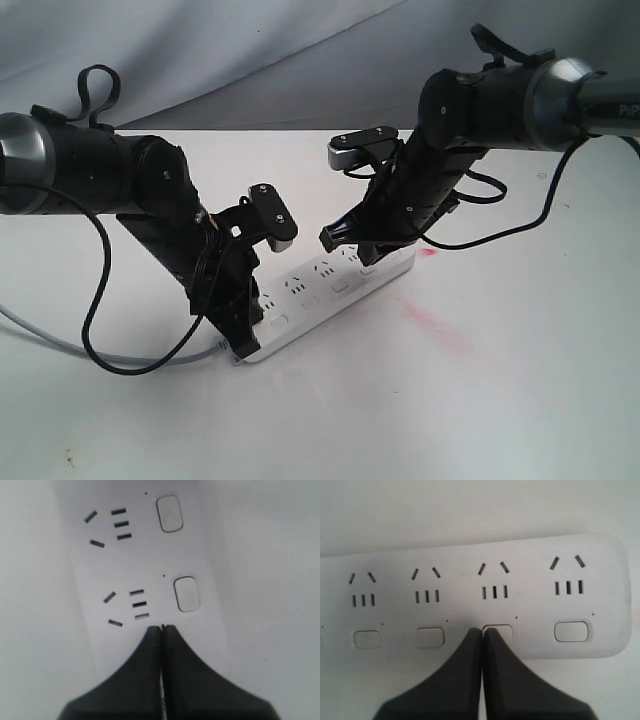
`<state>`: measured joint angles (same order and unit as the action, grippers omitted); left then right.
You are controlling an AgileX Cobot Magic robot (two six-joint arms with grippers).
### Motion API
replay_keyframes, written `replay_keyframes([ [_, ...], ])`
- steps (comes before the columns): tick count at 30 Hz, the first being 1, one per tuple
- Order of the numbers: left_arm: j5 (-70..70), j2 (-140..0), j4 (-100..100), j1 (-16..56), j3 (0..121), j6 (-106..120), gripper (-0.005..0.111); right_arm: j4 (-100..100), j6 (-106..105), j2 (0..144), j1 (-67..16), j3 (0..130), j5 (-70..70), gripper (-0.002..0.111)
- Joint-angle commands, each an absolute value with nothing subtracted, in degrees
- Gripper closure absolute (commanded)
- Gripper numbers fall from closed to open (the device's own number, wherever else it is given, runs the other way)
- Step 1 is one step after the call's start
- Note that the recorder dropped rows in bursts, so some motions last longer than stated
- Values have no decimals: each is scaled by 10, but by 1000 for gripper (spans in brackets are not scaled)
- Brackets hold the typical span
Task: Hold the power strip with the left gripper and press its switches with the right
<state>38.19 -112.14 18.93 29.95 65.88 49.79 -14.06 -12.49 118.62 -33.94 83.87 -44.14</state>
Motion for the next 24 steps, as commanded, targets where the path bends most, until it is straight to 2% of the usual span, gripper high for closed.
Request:
replay_keyframes([
  [1,407,-1137,179,300,653,493,107,-133,-124,1184,-343,838,-444,108],
  [24,407,-1137,179,300,653,489,107,-123,-122,1238,-343,838,-427,108],
])
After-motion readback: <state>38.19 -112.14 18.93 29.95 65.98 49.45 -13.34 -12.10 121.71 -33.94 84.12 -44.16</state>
